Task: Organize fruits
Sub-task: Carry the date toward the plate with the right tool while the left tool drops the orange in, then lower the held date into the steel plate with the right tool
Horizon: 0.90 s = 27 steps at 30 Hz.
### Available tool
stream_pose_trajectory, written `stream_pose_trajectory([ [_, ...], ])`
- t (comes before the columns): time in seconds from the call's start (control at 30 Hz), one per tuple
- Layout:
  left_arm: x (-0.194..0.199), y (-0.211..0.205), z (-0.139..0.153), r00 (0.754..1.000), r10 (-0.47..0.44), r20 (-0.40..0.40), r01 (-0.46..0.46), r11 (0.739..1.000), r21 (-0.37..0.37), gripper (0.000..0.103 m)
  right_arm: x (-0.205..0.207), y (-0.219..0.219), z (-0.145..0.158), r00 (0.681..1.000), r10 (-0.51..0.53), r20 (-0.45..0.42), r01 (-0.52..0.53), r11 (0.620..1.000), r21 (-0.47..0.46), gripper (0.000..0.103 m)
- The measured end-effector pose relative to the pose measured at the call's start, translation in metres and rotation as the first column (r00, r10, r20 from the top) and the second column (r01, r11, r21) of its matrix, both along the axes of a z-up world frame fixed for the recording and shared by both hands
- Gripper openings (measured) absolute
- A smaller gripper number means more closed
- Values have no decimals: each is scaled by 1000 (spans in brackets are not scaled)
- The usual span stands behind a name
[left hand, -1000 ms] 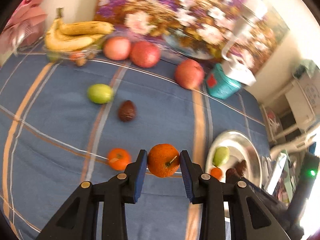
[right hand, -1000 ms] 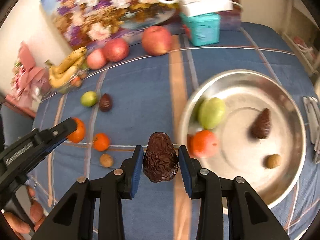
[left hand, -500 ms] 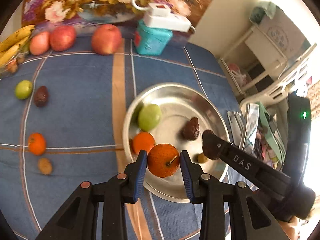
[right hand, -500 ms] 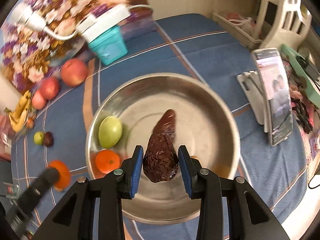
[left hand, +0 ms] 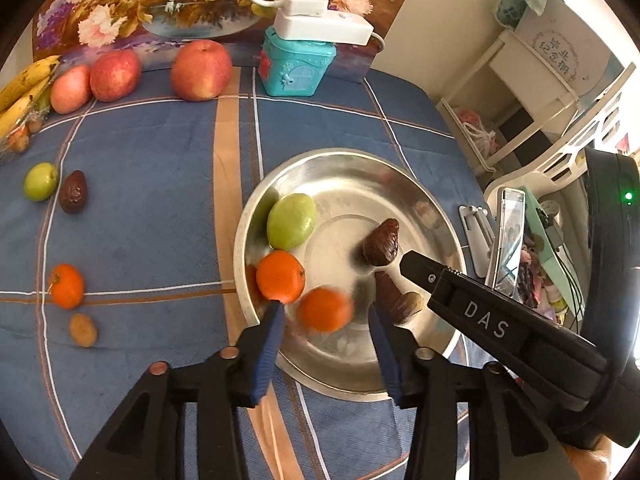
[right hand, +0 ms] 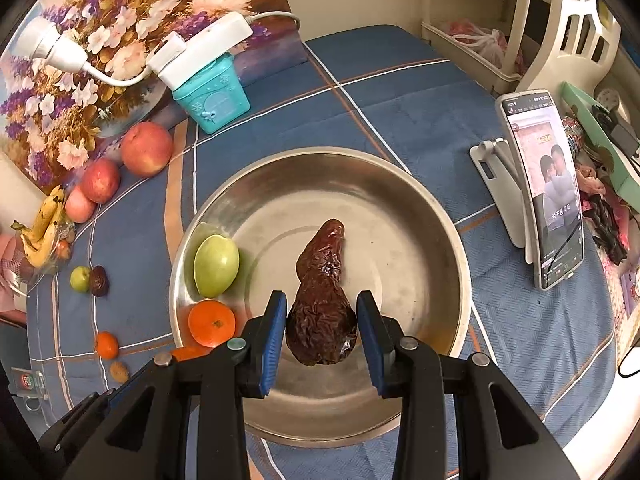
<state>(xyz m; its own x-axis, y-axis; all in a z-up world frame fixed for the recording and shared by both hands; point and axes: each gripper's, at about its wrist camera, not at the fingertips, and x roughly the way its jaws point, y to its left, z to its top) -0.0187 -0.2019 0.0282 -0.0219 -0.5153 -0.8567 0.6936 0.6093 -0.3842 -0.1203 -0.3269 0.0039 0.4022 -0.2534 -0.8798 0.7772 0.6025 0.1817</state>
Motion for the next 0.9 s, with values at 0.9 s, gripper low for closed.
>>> stream_pose_trajectory([
  [0.9,69,58,-2,966,258,10,-258,966,22,53,18,19,0,996,87,-21,-88,996,-18,38],
])
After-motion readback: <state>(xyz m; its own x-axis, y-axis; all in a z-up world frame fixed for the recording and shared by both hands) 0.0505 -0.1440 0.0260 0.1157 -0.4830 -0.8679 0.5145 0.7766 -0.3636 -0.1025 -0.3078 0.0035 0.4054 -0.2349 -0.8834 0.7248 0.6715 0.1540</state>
